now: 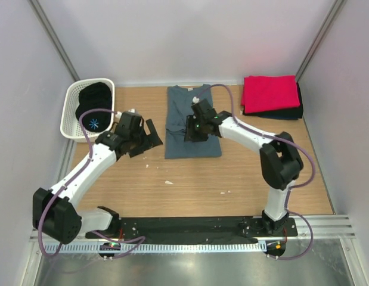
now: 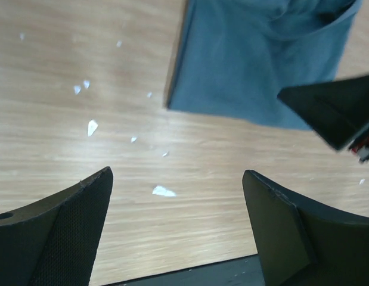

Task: Fold and stack the t-shirts

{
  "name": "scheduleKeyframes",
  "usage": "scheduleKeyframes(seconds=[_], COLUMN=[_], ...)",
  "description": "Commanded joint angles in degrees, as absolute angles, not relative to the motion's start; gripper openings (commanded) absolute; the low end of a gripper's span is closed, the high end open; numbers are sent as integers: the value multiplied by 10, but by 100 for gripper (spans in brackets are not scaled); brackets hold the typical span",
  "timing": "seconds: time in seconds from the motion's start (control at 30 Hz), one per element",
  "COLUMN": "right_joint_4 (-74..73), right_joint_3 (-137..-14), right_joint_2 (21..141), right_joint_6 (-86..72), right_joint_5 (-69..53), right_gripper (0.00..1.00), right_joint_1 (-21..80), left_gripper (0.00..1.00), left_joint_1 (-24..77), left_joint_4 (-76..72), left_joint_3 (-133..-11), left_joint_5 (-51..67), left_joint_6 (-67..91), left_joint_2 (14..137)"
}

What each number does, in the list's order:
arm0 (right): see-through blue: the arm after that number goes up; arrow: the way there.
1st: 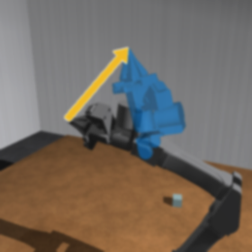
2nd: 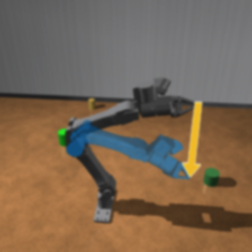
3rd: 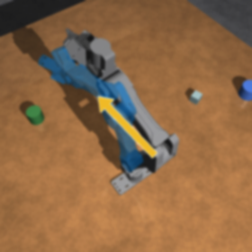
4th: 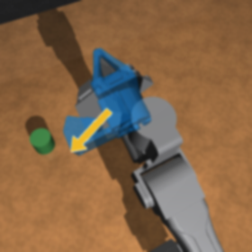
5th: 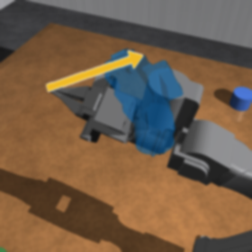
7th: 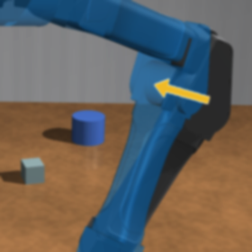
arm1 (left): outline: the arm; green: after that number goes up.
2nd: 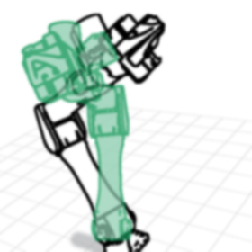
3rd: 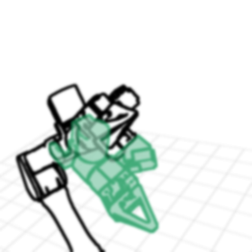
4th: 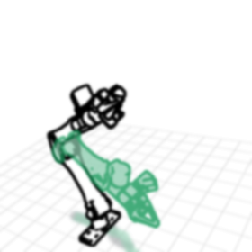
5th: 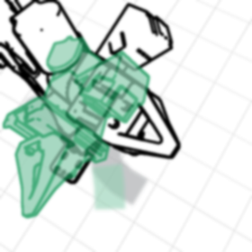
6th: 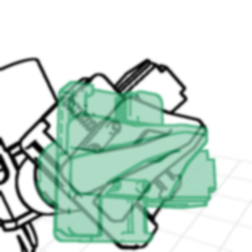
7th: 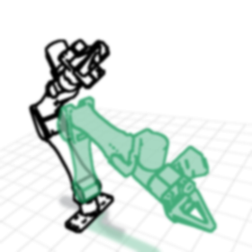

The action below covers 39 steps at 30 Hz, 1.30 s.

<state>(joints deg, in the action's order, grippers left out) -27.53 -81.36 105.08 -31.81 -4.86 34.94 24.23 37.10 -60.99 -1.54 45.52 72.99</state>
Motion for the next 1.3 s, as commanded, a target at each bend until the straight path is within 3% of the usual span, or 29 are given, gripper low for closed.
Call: scheduleKeyframes(seconds=[0.0,0.2,0.73,1.07,1.17,1.27], right_joint_4=[-277,-282,-313,-272,-315,-317], right_joint_3=[-859,-919,-1175,-1272,-1327,-1304], right_joint_2=[1096,1165,1353,1364,1368,1334], right_joint_6=[-321,-316,-268,-235,-241,-226], right_joint_5=[-6,17,110,95,45,8], right_gripper=[42,39,39,42,41,40], right_joint_1=[354,371,356,313,292,291], left_gripper=[89,78,77,78,78,77], left_joint_1=[240,240,240,240,240,242], left_joint_4=[313,281,252,206,185,157], left_joint_3=[-535,-465,-403,-403,-414,-432], left_joint_5=[28,39,47,40,37,50], left_joint_6=[489,508,527,527,518,511], left_joint_2=[703,669,633,659,696,730])
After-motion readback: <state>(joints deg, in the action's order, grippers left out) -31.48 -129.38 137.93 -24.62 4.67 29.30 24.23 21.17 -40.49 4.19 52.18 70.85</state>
